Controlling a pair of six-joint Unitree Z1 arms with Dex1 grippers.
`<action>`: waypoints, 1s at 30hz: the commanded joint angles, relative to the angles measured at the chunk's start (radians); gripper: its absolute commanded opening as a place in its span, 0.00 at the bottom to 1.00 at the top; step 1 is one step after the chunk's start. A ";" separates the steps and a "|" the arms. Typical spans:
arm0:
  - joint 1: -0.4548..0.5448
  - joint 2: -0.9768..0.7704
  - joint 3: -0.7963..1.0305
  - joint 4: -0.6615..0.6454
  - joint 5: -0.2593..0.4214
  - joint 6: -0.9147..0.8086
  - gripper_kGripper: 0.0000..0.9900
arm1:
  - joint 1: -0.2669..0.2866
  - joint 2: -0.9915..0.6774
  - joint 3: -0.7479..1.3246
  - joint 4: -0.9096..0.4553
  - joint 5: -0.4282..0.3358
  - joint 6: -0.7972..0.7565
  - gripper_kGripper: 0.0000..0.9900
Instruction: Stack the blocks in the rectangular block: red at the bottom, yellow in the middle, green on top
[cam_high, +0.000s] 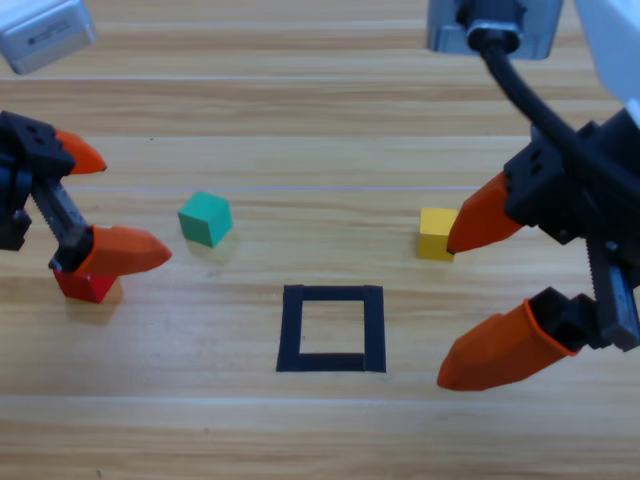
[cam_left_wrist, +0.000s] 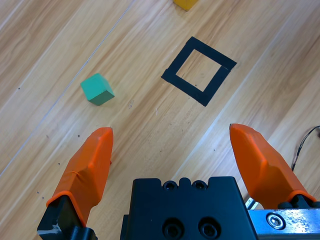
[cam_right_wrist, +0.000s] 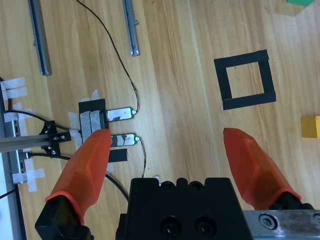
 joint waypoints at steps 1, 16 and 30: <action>-0.022 0.017 0.021 -0.016 0.014 -0.013 1.00 | 0.025 0.044 0.008 0.009 0.011 0.003 1.00; -0.022 0.018 0.025 -0.019 0.017 -0.009 1.00 | -0.355 0.193 -0.086 -0.008 -0.123 0.440 1.00; 0.114 0.098 -0.119 0.071 0.069 -0.306 1.00 | -0.397 0.685 -0.399 0.141 -0.339 0.640 1.00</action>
